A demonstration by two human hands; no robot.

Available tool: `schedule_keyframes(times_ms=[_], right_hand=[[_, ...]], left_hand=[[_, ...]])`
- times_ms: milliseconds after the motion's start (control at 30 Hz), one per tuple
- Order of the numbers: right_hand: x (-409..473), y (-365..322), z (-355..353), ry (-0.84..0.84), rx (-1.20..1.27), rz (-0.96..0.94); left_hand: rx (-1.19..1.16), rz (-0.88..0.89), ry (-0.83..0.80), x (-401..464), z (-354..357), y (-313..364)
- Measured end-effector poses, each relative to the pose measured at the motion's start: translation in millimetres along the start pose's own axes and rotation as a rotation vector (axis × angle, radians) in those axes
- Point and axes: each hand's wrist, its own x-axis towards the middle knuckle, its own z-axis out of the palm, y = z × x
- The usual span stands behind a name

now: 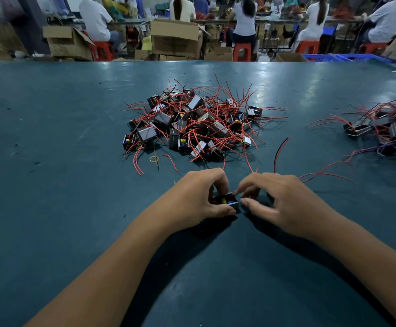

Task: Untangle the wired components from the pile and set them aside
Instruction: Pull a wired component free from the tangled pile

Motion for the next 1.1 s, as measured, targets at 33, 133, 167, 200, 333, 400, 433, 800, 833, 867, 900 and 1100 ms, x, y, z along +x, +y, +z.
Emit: schedule_keyframes(times_ms=[33,133,167,200,333,400,433,800,833,867,900,1100], right_hand=[[0.3,0.0,0.5,0.011,-0.003,0.011],[0.6,1.3,1.7,0.049,-0.001,0.067],[0.6,1.9,1.8,0.046,0.001,0.093],[0.6,2.7,1.7,0.033,-0.010,0.117],[1.4,4.7,-1.4,-0.003,-0.085,0.115],[2.0,3.6,-4.8,-0.010,-0.110,0.074],[2.1,2.7,-6.6,-0.021,-0.119,0.057],[1.6,3.5,-6.9,-0.031,-0.011,0.078],[2.1,2.9,-6.6,-0.025,-0.009,0.069],[2.6,2.6,-6.4,-0.015,-0.010,0.059],[3.1,2.4,-6.0,-0.004,-0.012,0.052],[3.3,5.1,-3.8,0.022,-0.001,0.055]], left_hand=[[-0.002,-0.003,0.003,-0.1,0.0,-0.3],[-0.006,-0.016,0.010,-0.7,-0.1,-0.3],[-0.003,-0.013,0.011,-0.6,-0.1,0.0],[-0.003,-0.012,0.011,-0.9,-0.2,0.3],[-0.004,-0.017,0.012,-1.3,-0.6,1.0],[0.005,-0.020,0.011,-1.6,-1.1,0.9],[0.011,-0.021,0.011,-1.7,-1.7,0.7],[0.068,0.045,0.023,0.2,-0.1,7.8],[0.077,0.033,0.036,1.1,1.5,9.0],[0.100,0.027,0.040,1.9,3.2,9.9],[0.124,0.029,0.036,2.4,5.0,10.4],[0.059,0.047,0.076,4.0,8.0,7.6]])
